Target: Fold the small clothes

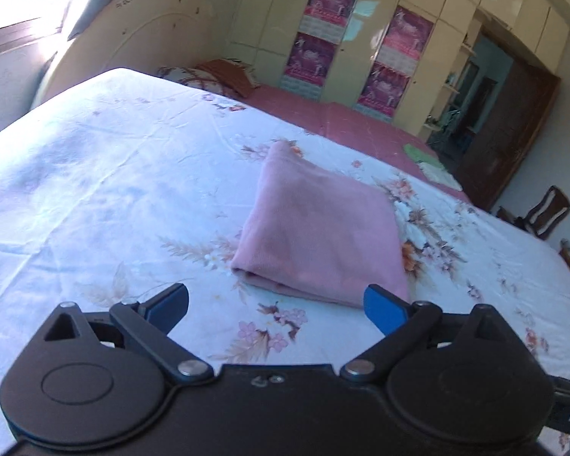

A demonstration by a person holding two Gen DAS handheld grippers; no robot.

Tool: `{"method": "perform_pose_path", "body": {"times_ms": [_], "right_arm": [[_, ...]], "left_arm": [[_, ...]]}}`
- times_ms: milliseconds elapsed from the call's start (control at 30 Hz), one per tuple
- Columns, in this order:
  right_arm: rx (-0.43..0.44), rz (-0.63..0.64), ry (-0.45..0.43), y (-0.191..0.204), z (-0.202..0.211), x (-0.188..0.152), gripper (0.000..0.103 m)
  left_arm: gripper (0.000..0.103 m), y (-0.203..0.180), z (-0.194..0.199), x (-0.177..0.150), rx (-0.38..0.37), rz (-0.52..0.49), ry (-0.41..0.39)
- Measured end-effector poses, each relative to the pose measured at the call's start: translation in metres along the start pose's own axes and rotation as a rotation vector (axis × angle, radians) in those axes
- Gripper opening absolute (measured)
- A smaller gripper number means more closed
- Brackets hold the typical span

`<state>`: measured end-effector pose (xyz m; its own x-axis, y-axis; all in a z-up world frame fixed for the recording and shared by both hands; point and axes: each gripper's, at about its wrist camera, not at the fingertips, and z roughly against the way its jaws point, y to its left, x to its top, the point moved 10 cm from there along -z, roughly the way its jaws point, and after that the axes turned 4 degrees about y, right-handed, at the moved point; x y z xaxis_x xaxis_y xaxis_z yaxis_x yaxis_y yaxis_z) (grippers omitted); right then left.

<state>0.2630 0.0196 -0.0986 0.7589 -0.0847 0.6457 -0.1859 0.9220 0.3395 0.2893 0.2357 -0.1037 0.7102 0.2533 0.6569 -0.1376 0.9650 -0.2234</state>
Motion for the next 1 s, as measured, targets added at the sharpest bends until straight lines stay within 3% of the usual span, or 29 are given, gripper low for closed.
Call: {"method": "perform_pose_path", "body": {"times_ms": [100,167,333,633,1000], "right_arm": [[-0.05,0.04,-0.041,0.004,0.026,-0.008,0.098],[-0.074,0.101,-0.083,0.014,0.048,-0.012,0.102],[-0.138,0.179,-0.155,0.032,0.102,-0.027,0.103],[-0.164,0.175,-0.344,0.058,0.206,-0.042,0.103],[-0.185,0.177,-0.37,0.066,0.234,-0.062,0.103]], "left_arm": [[0.096,-0.002,0.022,-0.011,0.09,-0.054,0.0],[0.096,-0.007,0.045,-0.022,0.112,-0.072,-0.02],[0.099,-0.023,0.098,-0.046,0.17,-0.147,-0.018],[0.103,-0.044,0.192,-0.075,0.119,-0.183,-0.103],[0.103,-0.049,0.225,-0.089,0.119,-0.209,-0.137]]}}
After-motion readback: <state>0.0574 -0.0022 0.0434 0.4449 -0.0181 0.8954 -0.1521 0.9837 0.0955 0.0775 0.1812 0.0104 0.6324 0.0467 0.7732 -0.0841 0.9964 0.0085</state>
